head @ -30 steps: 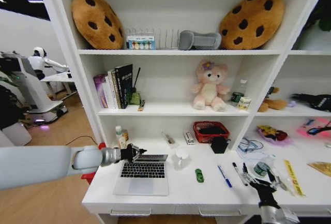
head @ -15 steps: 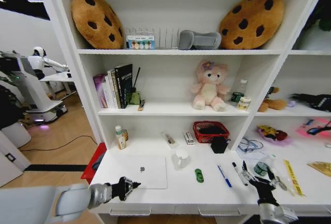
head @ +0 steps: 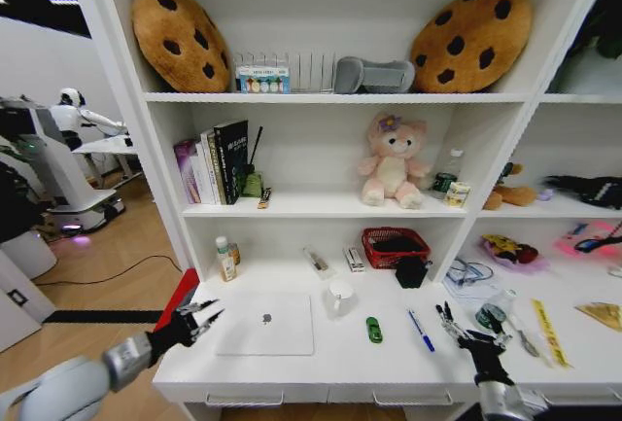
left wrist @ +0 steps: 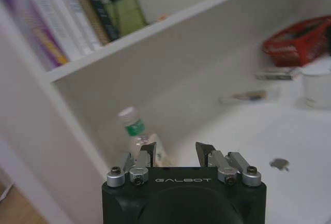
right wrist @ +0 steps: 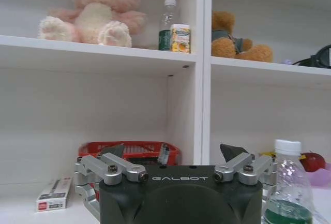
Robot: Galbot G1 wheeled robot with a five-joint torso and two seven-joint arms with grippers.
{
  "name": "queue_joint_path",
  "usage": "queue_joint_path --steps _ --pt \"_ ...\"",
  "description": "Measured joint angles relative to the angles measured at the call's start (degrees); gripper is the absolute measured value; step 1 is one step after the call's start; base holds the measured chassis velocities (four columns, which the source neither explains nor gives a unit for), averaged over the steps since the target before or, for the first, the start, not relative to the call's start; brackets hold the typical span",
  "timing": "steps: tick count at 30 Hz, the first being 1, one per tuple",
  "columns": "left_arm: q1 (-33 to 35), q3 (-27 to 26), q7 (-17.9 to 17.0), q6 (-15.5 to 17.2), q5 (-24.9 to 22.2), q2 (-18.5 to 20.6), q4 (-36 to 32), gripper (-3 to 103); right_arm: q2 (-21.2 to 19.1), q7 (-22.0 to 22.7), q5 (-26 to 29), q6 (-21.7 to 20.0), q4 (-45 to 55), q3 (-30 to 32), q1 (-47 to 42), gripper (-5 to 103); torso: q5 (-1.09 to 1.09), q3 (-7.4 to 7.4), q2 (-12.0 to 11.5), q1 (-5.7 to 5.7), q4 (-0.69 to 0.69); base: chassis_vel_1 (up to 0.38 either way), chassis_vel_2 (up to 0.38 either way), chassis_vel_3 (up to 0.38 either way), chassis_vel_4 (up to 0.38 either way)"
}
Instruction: Organize the objects on the table.
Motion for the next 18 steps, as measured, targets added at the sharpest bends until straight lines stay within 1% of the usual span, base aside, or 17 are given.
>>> queue_joint_path --steps 2,3,4,5,6,7,9,10,11,12,13,14,16,17,18 --pt "-5.6 0.2 -0.9 0.7 -3.6 -10.2 -0.6 57 0.0 0.0 -0.8 -0.4 1.4 -0.9 -0.6 100 0.05 0.00 0.0 -0.01 -0.03 0.000 0.000 0.000 0.000" --pt "-7.6 0.2 -1.4 1.2 -4.9 -14.0 -0.6 62 -0.1 0.0 -1.1 -0.5 1.8 -1.3 -0.9 100 0.04 0.00 0.0 -0.01 -0.05 0.000 0.000 0.000 0.000" --pt "-7.6 0.2 -1.4 1.2 -4.9 -14.0 -0.6 62 -0.1 0.0 -1.1 -0.5 1.8 -1.3 -0.9 100 0.04 0.00 0.0 -0.01 -0.05 0.000 0.000 0.000 0.000" --pt "-10.1 0.1 -2.1 1.7 -6.8 -19.3 -0.8 68 -0.1 0.0 -1.6 -0.7 2.5 -1.8 -1.2 100 0.01 0.00 0.0 0.00 -0.05 0.000 0.000 0.000 0.000" --pt "-10.1 0.1 -2.1 1.7 -6.8 -19.3 -0.8 68 -0.1 0.0 -1.6 -0.7 2.5 -1.8 -1.2 100 0.01 0.00 0.0 0.00 -0.05 0.000 0.000 0.000 0.000" --pt "-12.0 -0.5 -2.7 2.1 -8.0 -23.7 -0.9 74 -0.2 0.0 -2.1 -0.7 3.2 -2.4 -1.7 100 0.05 0.01 0.0 0.00 -0.05 0.000 0.000 0.000 0.000" --pt "-14.3 -1.6 -3.5 2.7 -9.4 -28.3 -0.2 84 -0.2 0.0 -2.9 -0.7 4.0 -3.3 -2.6 100 0.04 0.01 0.0 0.00 -0.05 0.000 0.000 0.000 0.000" --pt "-14.3 -1.6 -3.5 2.7 -9.4 -28.3 -0.2 84 -0.2 0.0 -2.9 -0.7 4.0 -3.3 -2.6 100 0.04 0.01 0.0 0.00 -0.05 0.000 0.000 0.000 0.000" --pt "-14.9 -2.1 -3.7 2.8 -9.8 -29.4 0.1 89 -0.2 -0.1 -3.2 -0.8 4.2 -3.6 -2.8 100 0.04 0.01 0.0 0.00 -0.06 0.000 0.000 0.000 0.000" --pt "-15.9 -3.0 -4.0 3.0 -10.6 -31.4 1.3 94 -0.2 -0.3 -4.0 -0.7 4.6 -4.5 -3.3 100 0.04 0.01 0.0 0.00 -0.06 0.000 0.000 0.000 0.000" --pt "-15.9 -3.0 -4.0 3.0 -10.6 -31.4 1.3 94 -0.2 -0.3 -4.0 -0.7 4.6 -4.5 -3.3 100 0.04 0.01 0.0 0.00 -0.06 0.000 0.000 0.000 0.000" --pt "-16.1 -3.3 -4.0 2.8 -10.7 -32.2 2.0 98 -0.3 -0.3 -4.5 -0.7 4.7 -4.9 -3.5 100 0.04 0.01 0.0 0.00 -0.06 0.000 0.000 0.000 0.000" --pt "-16.3 -3.8 -4.0 1.2 -10.4 -33.3 4.1 100 -0.5 -0.3 -6.1 -0.7 4.7 -6.4 -3.9 100 0.04 0.01 0.0 0.01 -0.05 0.000 0.000 0.000 0.000" --pt "-16.3 -3.8 -4.0 1.2 -10.4 -33.3 4.1 100 -0.5 -0.3 -6.1 -0.7 4.7 -6.4 -3.9 100 0.04 0.01 0.0 0.01 -0.05 0.000 0.000 0.000 0.000" --pt "-16.2 -3.9 -4.0 0.3 -10.4 -33.6 4.8 100 -0.6 -0.3 -6.8 -0.6 4.6 -7.2 -4.1 100 0.03 0.02 0.0 0.01 -0.05 0.000 0.000 0.000 0.000"
